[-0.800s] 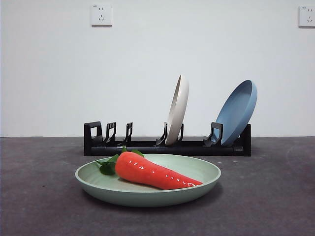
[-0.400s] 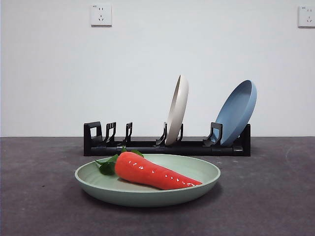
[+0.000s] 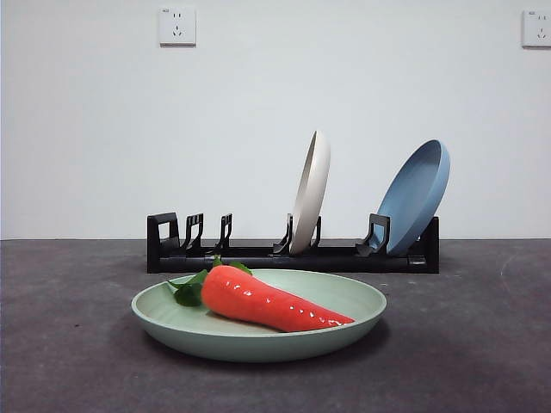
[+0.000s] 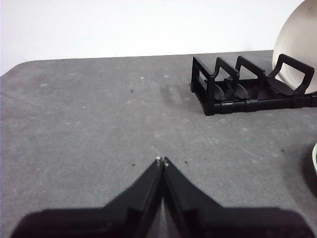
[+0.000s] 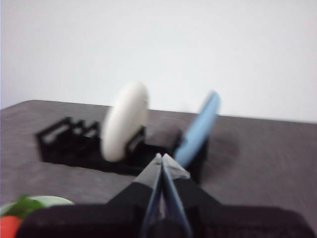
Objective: Take the green plate from the plate rack,put the plate on the table,take the carrot from the table,put the carrot in the plate
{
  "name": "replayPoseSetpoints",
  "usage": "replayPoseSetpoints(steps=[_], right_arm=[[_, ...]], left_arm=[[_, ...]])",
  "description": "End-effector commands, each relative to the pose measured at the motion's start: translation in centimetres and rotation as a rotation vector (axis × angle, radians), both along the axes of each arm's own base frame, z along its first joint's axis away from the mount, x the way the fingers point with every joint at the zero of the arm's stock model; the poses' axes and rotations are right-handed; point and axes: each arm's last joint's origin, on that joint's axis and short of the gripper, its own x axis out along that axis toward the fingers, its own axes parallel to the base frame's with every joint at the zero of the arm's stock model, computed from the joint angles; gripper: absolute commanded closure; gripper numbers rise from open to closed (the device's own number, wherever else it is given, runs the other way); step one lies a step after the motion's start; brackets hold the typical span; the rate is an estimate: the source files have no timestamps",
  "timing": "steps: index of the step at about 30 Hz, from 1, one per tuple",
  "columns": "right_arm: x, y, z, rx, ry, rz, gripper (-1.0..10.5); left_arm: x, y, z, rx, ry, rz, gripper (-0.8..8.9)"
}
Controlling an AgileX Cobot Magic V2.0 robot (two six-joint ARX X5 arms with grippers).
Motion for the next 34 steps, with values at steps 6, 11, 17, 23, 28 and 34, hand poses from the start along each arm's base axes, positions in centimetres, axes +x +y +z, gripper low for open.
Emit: replayPoseSetpoints(steps=[6, 11, 17, 23, 28, 34], right_arm=[[0.3, -0.4, -6.3, 0.113, 0.073, -0.133, 9.5], [0.3, -0.4, -7.3, 0.104, 0.125, -0.135, 9.5], [0.2, -0.4, -8.2, 0.089, 0.214, -0.139, 9.5], [0.1, -0.4, -8.5, 0.103, 0.254, -0.141, 9.5], [0.1, -0.3, -8.6, 0.102, 0.256, -0.140, 9.5], [0.1, -0.3, -8.6, 0.102, 0.256, -0.140, 9.5]], left_arm=[[0.1, 0.0, -0.5, -0.007, 0.014, 0.004, 8.15], [0.1, 0.0, -0.5, -0.007, 0.014, 0.004, 8.15], [0.1, 0.0, -0.5, -0.007, 0.014, 0.004, 8.15], [0.1, 0.0, -0.5, -0.007, 0.014, 0.004, 8.15], [0.1, 0.0, -0.5, -0.007, 0.014, 0.004, 8.15], [0.1, 0.0, -0.5, -0.007, 0.014, 0.003, 8.15]])
